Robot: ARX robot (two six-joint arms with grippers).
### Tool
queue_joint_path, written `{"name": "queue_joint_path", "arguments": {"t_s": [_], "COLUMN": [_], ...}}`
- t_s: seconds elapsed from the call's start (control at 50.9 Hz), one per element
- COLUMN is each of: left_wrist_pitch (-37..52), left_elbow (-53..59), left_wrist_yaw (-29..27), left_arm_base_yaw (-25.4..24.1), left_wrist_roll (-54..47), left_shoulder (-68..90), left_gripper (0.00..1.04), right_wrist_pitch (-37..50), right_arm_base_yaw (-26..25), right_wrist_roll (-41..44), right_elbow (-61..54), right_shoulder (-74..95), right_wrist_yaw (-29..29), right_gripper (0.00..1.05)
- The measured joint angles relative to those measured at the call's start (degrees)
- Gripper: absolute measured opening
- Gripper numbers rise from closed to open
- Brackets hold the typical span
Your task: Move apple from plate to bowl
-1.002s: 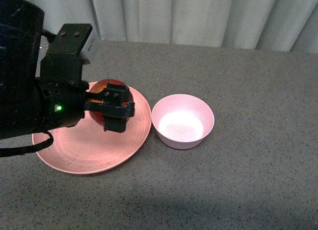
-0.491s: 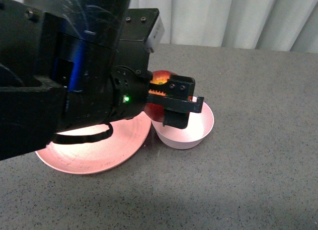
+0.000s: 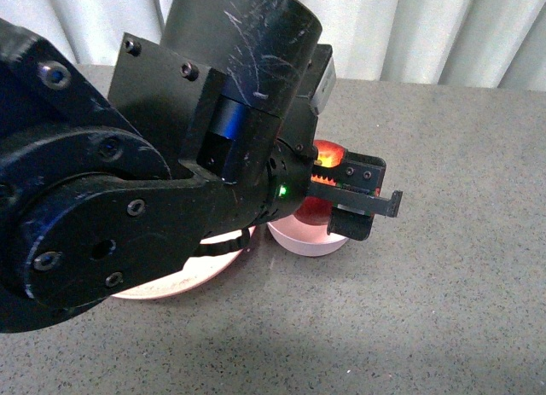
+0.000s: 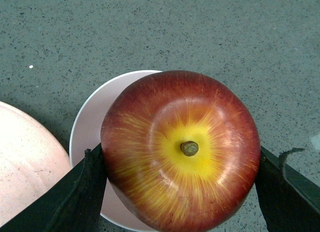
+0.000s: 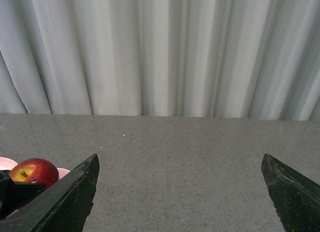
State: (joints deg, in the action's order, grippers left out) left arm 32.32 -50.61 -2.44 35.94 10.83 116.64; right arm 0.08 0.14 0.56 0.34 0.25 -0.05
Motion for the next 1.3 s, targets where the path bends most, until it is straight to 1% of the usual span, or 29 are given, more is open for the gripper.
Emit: {"name": "queue_joint_path", "arguments": {"t_s": [0.609, 0.629, 0.648, 0.727, 0.747, 0.825, 1.1, 1.179, 1.297], "left_wrist_pitch": [-0.8, -0.8, -0.9, -0.9, -0.9, -0.4, 2.2, 4.1, 9.5], "left_elbow": [-3.2, -3.2, -3.2, -3.2, -3.2, -3.0, 1.8, 4.3, 9.3], "left_wrist_yaw": [-0.6, -0.9, -0.9, -1.1, -1.3, -1.6, -2.5, -3.8, -7.1], "left_arm_base_yaw": [-0.2, -0.2, -0.2, -0.2, -0.2, -0.2, -1.3, -2.1, -3.7], "left_wrist_roll": [-0.7, -0.7, -0.7, -0.7, -0.7, -0.5, 0.2, 0.1, -0.7], "left_shoulder": [6.4, 6.4, 6.4, 6.1, 6.0, 5.3, -2.3, -4.2, -6.8], "left_gripper": [0.75, 0.77, 0.84, 0.99, 1.0, 0.97, 0.98, 0.98, 0.98], "right_wrist_pitch": [0.0, 0.0, 0.0, 0.0, 0.0, 0.0, 0.0, 0.0, 0.0], "right_arm_base_yaw": [0.0, 0.0, 0.0, 0.0, 0.0, 0.0, 0.0, 0.0, 0.0], "right_wrist_roll": [0.0, 0.0, 0.0, 0.0, 0.0, 0.0, 0.0, 0.0, 0.0], "right_elbow": [0.0, 0.0, 0.0, 0.0, 0.0, 0.0, 0.0, 0.0, 0.0], "right_shoulder": [0.0, 0.0, 0.0, 0.0, 0.0, 0.0, 0.0, 0.0, 0.0], "right_wrist_yaw": [0.0, 0.0, 0.0, 0.0, 0.0, 0.0, 0.0, 0.0, 0.0], "right_gripper": [0.95, 0.95, 0.95, 0.95, 0.95, 0.95, 0.95, 0.95, 0.95]}}
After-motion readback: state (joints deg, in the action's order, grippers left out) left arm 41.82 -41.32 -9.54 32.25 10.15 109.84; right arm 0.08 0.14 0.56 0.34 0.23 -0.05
